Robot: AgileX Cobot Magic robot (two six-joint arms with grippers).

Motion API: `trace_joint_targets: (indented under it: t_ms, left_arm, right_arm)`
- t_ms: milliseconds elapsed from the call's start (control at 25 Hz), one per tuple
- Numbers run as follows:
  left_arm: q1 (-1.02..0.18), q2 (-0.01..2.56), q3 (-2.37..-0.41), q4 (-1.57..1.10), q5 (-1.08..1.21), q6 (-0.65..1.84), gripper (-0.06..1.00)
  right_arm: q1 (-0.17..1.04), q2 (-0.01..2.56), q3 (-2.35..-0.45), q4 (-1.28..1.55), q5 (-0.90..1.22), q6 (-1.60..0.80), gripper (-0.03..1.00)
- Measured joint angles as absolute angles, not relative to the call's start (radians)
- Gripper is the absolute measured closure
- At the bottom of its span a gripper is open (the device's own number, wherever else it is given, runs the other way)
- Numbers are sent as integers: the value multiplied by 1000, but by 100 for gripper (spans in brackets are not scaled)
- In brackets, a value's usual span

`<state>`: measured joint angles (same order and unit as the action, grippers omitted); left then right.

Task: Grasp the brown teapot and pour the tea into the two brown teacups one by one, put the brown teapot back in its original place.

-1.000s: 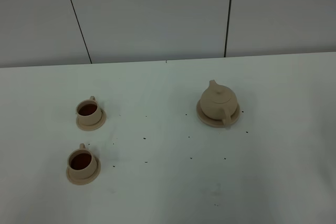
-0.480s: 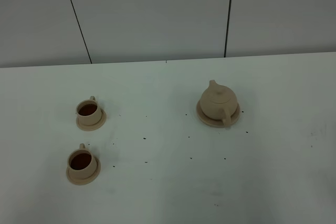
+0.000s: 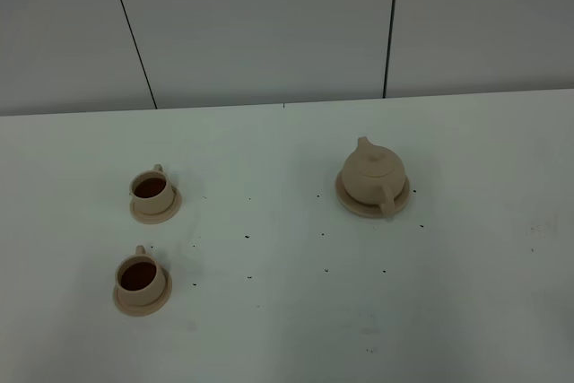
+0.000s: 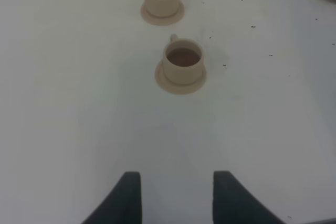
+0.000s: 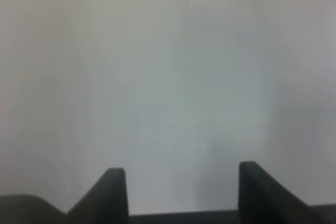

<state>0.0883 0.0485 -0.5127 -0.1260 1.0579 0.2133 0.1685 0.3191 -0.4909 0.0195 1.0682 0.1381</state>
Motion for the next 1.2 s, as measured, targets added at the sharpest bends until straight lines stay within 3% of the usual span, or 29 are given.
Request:
trace_joint_targets:
  t_ms: [680, 1200]
  left_arm:
    - [88, 49, -513, -126, 1058, 213, 55]
    - [88, 49, -513, -126, 1058, 213, 55]
  right_arm:
    - [168, 8, -489, 24, 1066, 125, 51]
    - [168, -7, -488, 29, 1066, 126, 51]
